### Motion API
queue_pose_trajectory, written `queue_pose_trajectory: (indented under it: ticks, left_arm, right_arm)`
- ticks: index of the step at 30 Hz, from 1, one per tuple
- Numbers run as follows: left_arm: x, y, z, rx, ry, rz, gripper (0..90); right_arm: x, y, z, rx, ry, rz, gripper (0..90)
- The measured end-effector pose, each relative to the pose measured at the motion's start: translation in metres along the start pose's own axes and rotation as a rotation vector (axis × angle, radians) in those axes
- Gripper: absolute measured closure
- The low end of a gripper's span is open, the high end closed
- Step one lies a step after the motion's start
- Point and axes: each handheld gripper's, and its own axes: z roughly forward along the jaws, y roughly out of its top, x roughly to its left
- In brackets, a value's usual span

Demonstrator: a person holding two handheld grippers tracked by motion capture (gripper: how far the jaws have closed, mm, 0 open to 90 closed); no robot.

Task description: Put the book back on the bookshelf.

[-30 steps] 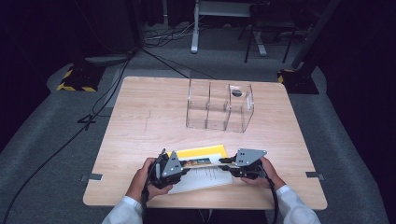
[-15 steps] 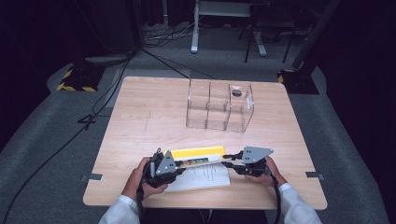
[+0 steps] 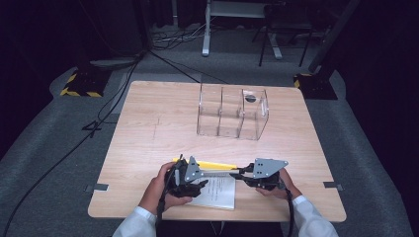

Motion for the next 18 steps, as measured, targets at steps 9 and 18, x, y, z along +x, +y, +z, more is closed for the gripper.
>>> queue_pose_trajectory:
  ticks: [9,18]
  left_arm:
    - [-0.01,0.01,0.017,0.061,0.016,0.038,52.6]
    - [-0.011,0.005,0.019,0.075,0.055,0.05,60.2]
  right_arm:
    - [0.006,0.003,0.004,0.014,0.011,-0.012,83.6]
    - [0.008,0.006,0.006,0.024,0.003,0.0,82.7]
